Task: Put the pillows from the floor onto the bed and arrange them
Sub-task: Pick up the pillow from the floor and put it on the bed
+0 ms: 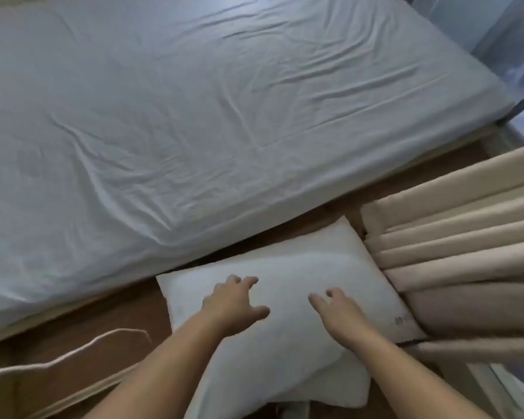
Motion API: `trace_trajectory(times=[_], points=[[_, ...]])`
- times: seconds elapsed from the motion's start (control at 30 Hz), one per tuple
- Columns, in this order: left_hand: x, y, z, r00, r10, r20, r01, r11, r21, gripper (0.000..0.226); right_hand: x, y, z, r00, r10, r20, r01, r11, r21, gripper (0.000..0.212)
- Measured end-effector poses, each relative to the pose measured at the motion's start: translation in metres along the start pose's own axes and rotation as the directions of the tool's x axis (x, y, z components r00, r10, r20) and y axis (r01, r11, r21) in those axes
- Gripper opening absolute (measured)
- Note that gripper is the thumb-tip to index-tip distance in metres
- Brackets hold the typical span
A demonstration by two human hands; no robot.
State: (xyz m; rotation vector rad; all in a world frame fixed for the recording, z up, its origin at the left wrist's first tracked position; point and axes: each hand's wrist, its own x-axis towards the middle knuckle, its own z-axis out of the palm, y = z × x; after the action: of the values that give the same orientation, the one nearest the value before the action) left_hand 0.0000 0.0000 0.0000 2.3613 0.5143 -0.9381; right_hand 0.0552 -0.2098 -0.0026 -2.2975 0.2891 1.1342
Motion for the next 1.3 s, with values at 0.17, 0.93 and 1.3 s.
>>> trace_trajectory(times=[0.17, 0.93, 1.3], points=[[0.158, -0.03, 0.058, 0.997, 0.073, 0.006, -0.07, 0.929, 0.364, 0.124, 0.11, 0.05, 0.069, 0.905, 0.422, -0.049, -0.411, 0.899, 0.153, 0.113], [0.143, -0.035, -0.12, 0.829, 0.361, -0.427, -0.343, 0.931, 0.122, 0.033, 0.065, -0.127, 0.005, 0.637, 0.136, -0.759, 0.114, 0.957, 0.267, 0.026], [0.025, -0.076, -0.576, 0.354, 0.099, -0.93, 0.038, 0.992, 0.12, 0.049, -0.052, -0.551, -0.148, 0.653, -0.388, -0.65, 0.611, 0.777, 0.15, 0.045]])
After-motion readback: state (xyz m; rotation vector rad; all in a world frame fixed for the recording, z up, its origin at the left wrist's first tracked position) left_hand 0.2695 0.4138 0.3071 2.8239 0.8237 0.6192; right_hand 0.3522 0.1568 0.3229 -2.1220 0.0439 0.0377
